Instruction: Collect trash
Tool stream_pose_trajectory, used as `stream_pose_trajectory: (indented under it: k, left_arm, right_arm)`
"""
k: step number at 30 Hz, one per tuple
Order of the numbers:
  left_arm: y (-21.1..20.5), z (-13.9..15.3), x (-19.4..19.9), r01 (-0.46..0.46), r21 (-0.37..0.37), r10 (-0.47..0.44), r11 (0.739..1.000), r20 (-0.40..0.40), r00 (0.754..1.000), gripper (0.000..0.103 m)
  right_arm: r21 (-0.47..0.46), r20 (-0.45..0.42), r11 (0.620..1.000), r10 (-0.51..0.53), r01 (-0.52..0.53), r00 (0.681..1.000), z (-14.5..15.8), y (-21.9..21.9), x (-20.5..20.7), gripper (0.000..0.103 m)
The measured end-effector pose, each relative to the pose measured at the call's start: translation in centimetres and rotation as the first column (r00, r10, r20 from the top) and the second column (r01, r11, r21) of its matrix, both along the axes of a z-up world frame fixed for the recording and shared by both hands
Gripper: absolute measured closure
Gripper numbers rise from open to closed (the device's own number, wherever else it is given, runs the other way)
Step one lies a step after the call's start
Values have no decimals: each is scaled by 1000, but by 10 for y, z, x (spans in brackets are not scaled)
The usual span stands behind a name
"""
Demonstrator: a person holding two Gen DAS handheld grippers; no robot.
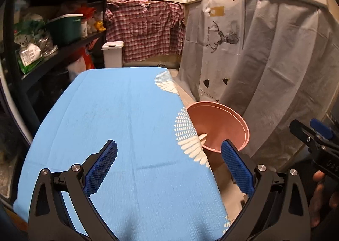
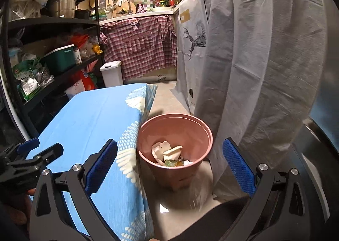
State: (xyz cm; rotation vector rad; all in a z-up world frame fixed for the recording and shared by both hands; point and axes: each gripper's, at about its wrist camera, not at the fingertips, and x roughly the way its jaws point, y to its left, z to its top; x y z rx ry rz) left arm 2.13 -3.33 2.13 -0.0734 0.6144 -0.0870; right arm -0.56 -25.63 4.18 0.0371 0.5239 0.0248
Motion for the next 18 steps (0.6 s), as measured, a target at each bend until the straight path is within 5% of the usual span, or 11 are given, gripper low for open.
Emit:
stream_pose_trajectory:
  k: [18]
  left_arm:
    - [-5, -11, -3, 40, -19, -40, 999, 0, 999, 8]
  right_arm:
    - [-36, -33, 999, -19, 18, 999, -11, 6, 5, 5]
